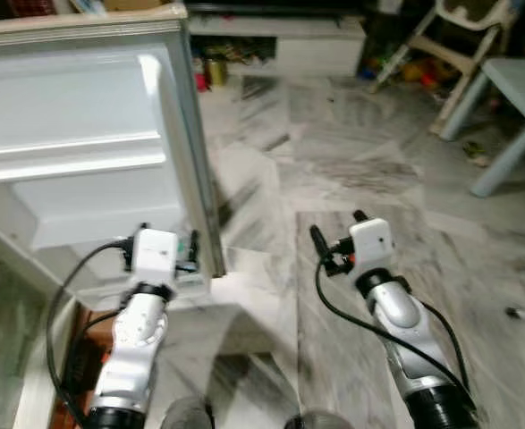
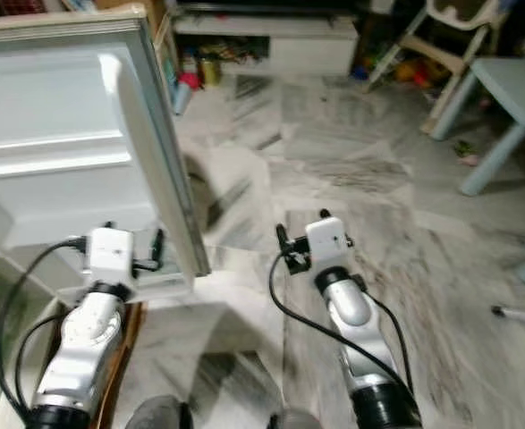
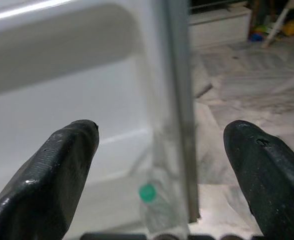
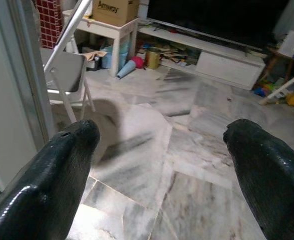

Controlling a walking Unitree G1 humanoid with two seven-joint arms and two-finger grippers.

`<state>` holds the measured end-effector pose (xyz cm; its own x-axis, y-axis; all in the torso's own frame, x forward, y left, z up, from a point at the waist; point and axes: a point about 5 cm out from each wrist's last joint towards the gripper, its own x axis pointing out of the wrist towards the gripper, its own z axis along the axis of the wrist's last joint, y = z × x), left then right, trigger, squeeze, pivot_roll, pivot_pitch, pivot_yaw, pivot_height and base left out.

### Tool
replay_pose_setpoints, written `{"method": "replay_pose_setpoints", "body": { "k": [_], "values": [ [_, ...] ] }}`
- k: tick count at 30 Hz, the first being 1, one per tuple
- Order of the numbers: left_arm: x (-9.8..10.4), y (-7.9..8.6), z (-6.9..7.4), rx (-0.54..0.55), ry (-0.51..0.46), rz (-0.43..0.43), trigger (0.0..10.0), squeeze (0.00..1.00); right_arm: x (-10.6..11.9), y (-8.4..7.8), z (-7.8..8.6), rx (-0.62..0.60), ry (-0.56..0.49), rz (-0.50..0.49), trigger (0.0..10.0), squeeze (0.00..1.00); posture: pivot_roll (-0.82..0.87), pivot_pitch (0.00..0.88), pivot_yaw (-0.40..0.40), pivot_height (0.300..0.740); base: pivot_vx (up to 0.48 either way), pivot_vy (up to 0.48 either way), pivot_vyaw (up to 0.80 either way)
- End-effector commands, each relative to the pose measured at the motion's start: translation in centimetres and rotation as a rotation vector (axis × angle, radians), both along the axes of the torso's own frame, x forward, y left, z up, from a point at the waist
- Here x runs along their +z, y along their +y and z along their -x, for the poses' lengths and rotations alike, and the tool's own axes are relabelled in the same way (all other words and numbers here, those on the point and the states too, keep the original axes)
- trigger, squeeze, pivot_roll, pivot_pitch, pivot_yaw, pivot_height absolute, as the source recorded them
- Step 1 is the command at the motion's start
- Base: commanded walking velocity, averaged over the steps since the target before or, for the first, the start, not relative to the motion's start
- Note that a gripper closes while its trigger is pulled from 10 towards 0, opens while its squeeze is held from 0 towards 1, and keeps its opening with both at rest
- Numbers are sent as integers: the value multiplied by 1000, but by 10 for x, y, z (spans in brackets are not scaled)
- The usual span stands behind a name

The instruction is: Restocking fridge

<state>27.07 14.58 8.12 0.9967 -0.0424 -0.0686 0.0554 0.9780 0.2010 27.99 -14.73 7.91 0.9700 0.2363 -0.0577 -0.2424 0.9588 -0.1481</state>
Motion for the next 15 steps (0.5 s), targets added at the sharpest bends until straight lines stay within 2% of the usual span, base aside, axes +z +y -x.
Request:
{"method": "replay_pose_setpoints", "body": {
  "k": [1, 7, 9, 15],
  "values": [
    [1, 6, -3, 23, -7, -13, 10000, 0, 2, 5, -2, 3, -14, -8, 10000, 0, 63, 99, -21, 740, 480, 0, 0],
    [1, 2, -6, 15, -13, -18, 10000, 0, 2, 4, -2, -3, -18, -6, 10000, 0, 66, 97, -23, 740, 480, 0, 0],
    [-1, 1, -6, 24, -9, -18, 10000, 0, 2, 4, -2, -1, -19, -3, 10000, 0, 68, 97, -25, 740, 283, 0, 0],
    [-2, 4, -4, 46, -16, -9, 10000, 0, 2, 3, -3, 0, -18, -1, 10000, 0, 70, 97, -30, 740, 0, 0, 0]
  ]
}}
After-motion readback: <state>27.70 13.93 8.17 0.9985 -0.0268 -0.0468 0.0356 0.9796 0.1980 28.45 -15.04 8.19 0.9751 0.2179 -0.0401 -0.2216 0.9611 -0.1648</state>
